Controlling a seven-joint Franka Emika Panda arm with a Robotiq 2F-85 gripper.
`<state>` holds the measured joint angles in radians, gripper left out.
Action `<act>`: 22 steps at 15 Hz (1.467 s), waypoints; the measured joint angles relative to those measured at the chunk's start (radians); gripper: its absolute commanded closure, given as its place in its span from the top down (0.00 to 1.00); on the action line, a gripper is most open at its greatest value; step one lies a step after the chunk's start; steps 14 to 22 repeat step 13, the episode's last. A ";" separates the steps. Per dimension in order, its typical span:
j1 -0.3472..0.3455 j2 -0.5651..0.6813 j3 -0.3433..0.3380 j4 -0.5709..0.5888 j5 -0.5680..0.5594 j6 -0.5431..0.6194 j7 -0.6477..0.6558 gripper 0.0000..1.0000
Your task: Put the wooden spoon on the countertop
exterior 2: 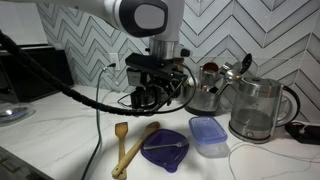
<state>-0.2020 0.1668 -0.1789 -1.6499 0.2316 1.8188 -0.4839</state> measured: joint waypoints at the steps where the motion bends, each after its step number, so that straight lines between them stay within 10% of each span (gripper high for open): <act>1: 0.008 0.011 0.006 -0.007 -0.034 0.037 0.056 1.00; 8: 0.068 0.036 0.038 -0.015 -0.237 -0.037 0.340 1.00; 22: 0.066 0.036 0.045 -0.010 -0.237 -0.042 0.343 1.00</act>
